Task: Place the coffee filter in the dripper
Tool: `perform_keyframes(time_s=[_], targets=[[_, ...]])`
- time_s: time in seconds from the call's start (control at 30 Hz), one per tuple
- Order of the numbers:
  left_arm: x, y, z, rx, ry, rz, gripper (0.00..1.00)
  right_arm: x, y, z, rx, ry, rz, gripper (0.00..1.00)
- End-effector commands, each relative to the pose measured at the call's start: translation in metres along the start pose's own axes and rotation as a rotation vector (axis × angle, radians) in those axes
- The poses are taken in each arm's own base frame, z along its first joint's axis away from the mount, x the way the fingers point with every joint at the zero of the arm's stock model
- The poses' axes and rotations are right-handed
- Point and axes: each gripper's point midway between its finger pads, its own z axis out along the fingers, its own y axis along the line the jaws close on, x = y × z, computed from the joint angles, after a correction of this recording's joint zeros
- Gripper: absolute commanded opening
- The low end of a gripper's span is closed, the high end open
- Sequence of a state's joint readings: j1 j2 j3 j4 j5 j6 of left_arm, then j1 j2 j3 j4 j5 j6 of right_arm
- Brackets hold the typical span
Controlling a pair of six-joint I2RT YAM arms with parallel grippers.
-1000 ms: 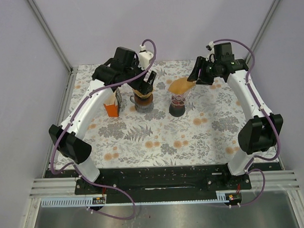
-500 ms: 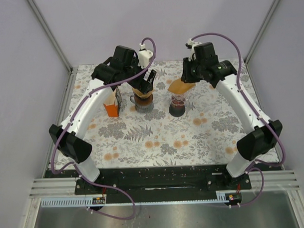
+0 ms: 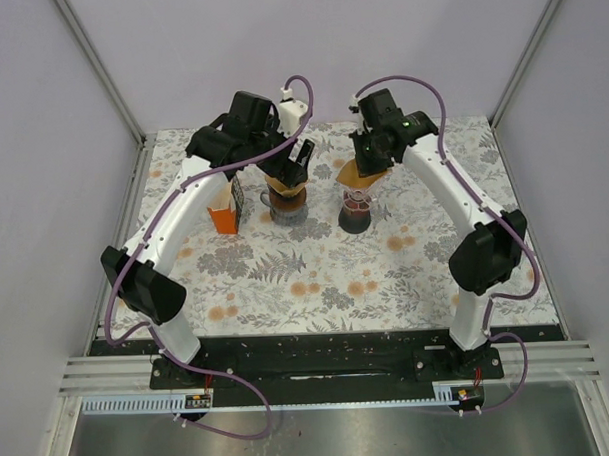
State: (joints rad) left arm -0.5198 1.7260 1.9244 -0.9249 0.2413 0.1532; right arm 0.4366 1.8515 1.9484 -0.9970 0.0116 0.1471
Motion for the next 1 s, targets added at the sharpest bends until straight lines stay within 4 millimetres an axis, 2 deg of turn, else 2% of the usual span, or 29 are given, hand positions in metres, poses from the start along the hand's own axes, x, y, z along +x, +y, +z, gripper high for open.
perform_keyframes(time_s=[0.0, 0.27, 0.67, 0.97], targets=[[-0.025, -0.006, -0.007, 0.024, -0.082, -0.007, 0.86, 0.009, 0.008, 0.003, 0.037, 0.049, -0.061, 0.0], [-0.025, -0.016, 0.008, 0.088, -0.073, -0.093, 0.86, 0.032, 0.005, 0.041, 0.066, 0.154, -0.071, 0.0], [-0.034, -0.037, 0.042, 0.19, -0.062, -0.232, 0.88, 0.051, 0.002, 0.062, 0.079, 0.217, -0.07, 0.0], [-0.038, -0.04, 0.068, 0.198, -0.065, -0.3, 0.85, 0.066, -0.001, 0.076, 0.087, 0.27, -0.077, 0.0]])
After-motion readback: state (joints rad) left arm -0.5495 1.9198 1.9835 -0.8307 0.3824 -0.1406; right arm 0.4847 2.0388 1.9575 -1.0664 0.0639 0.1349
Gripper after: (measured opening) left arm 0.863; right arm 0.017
